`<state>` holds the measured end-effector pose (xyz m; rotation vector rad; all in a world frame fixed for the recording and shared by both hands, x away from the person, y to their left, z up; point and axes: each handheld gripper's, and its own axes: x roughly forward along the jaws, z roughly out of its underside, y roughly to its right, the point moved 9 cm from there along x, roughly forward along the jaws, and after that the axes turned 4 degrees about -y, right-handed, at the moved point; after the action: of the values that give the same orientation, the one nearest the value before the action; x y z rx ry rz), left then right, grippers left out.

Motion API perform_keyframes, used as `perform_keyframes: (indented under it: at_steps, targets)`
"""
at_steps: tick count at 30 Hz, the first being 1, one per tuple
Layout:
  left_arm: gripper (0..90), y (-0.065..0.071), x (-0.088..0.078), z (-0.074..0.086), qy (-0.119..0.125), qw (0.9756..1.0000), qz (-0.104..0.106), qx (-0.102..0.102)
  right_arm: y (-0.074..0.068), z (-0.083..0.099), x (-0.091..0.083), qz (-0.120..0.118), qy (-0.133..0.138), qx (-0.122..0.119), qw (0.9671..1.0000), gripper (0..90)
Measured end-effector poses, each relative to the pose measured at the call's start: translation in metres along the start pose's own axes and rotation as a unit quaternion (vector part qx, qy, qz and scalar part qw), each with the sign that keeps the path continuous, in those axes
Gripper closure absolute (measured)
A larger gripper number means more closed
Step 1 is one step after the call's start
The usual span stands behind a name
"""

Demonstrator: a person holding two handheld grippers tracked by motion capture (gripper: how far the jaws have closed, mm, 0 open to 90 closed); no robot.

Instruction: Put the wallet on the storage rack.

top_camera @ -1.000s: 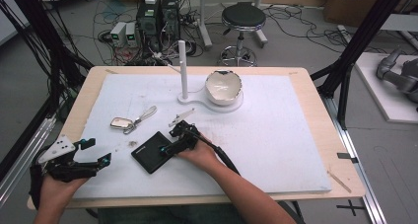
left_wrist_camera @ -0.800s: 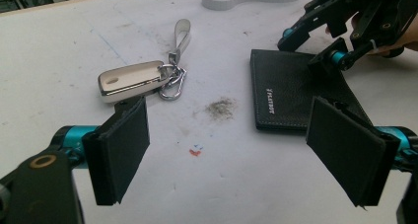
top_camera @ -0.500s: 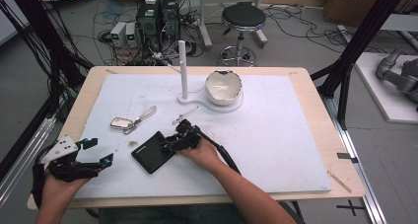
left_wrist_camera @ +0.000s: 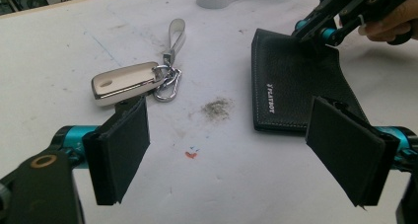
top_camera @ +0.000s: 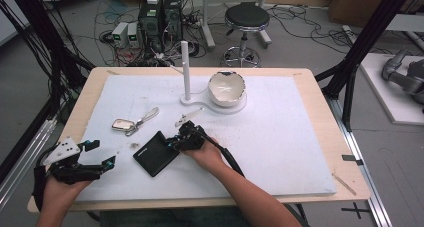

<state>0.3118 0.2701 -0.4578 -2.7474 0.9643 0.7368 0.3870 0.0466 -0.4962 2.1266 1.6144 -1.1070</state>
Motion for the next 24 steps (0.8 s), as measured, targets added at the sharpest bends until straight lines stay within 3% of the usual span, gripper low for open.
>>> perform_keyframes:
  at_steps: [13, 18, 24]
  targets:
    - [17.0, -0.001, 0.000, -0.003, 0.008, 1.0000, -0.001, -0.001, -0.001, -0.016, -0.033, 0.040, 0.045, -0.035, 0.9976, 83.0]
    - [17.0, -0.002, 0.002, -0.003, 0.011, 0.9999, 0.001, -0.001, 0.011, -0.022, -0.057, 0.074, 0.067, -0.044, 0.9940, 83.7]
    - [17.0, -0.001, 0.005, -0.004, 0.008, 1.0000, 0.004, -0.001, 0.023, -0.022, -0.075, 0.096, 0.077, -0.041, 0.9916, 83.9]
